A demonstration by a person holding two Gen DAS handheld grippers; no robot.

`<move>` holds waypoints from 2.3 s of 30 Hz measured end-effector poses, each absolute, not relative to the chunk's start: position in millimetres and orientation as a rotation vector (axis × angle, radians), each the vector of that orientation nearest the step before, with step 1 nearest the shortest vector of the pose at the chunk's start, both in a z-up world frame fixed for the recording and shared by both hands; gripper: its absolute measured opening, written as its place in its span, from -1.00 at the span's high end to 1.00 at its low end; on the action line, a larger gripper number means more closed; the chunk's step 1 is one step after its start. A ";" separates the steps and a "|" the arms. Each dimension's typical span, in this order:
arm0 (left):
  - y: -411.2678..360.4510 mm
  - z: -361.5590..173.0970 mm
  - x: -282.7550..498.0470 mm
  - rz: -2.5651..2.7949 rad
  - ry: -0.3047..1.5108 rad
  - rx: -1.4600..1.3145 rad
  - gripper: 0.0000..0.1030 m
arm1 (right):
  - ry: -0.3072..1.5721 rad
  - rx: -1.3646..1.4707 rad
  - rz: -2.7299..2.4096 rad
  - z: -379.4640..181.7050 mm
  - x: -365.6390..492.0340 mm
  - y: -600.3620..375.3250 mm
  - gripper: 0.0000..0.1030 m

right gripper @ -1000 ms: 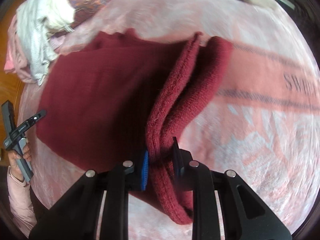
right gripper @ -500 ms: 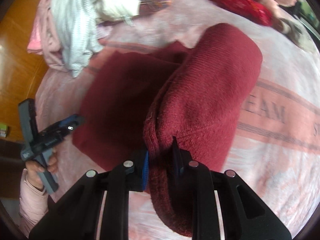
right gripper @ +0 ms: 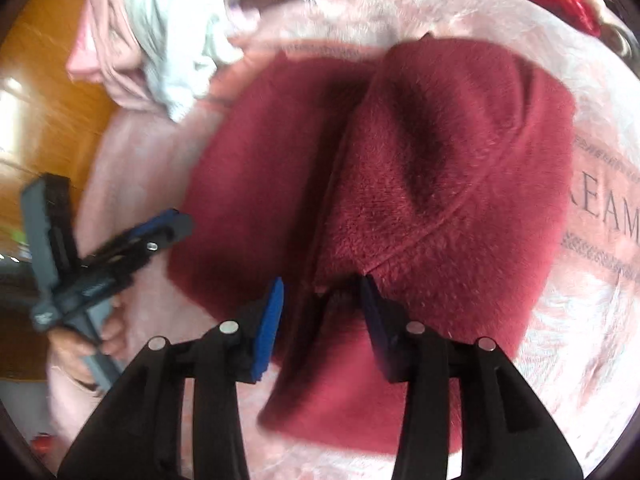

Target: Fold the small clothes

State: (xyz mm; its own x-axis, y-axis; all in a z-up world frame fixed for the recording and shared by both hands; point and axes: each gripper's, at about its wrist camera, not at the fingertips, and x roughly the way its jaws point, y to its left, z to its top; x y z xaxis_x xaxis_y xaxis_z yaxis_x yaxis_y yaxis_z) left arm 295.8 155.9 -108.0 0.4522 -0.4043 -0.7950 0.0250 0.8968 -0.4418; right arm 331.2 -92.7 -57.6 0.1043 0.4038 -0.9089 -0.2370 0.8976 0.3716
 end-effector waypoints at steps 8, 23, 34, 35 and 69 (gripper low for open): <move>85.8 -78.1 295.7 -0.444 1.058 -0.387 -0.49 | 1.329 0.160 0.406 -37.2 308.8 -151.9 0.23; 5.6 -129.4 334.6 -0.489 1.227 -0.501 -0.51 | 1.349 0.260 0.379 -87.1 292.8 -225.6 0.27; 3.9 -129.7 332.4 -0.497 1.185 -0.526 0.48 | 1.347 0.295 0.365 -90.7 287.1 -243.2 0.27; 7.6 -127.0 331.2 -0.500 1.175 -0.534 0.50 | 1.343 0.298 0.367 -89.5 286.9 -242.8 0.27; 171.3 -83.1 279.1 -0.317 1.053 -0.410 -0.43 | 1.416 0.248 0.548 -101.4 274.0 -142.4 0.17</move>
State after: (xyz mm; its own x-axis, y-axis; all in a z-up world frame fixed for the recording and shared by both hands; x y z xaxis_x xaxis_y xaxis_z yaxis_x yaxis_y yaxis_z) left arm 279.1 171.3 -83.1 0.4614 -0.4411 -0.7697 0.0570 0.8806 -0.4705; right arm 274.0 -142.4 -101.4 0.0572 0.4995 -0.8644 -0.2118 0.8522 0.4784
